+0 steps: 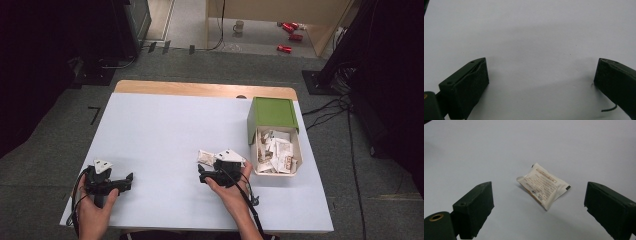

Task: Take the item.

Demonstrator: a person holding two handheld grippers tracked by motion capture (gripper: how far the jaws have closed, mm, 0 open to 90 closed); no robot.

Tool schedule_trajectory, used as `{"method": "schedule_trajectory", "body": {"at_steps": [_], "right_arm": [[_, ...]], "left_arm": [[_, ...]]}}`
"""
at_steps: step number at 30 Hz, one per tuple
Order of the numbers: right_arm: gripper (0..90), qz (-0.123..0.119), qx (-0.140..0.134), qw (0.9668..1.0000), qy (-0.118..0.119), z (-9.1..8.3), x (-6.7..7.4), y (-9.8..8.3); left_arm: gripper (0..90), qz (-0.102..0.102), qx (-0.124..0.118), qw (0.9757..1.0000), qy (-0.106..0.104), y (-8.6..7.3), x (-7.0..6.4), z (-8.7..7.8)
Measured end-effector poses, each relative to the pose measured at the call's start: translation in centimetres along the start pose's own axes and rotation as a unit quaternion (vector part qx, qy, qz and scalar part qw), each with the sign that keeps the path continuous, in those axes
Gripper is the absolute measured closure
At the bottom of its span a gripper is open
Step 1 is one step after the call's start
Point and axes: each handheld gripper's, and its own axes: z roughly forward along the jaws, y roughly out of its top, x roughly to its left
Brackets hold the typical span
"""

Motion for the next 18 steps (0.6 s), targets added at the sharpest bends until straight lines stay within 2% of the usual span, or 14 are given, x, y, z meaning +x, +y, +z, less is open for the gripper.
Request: {"method": "schedule_trajectory", "body": {"at_steps": [9, 18], "right_arm": [[8.0, -0.01, -0.009, 0.9999, -0.002, -1.8, 0.1, 0.4], [8.0, -0.008, -0.016, 0.9998, -0.011, -3.3, -0.2, 0.8]], "left_arm": [[0.0, 0.0, 0.0, 1.0, 0.0, 0.0, 0.0, 0.0], [0.0, 0.0, 0.0, 1.0, 0.0, 0.0, 0.0, 0.0]]}}
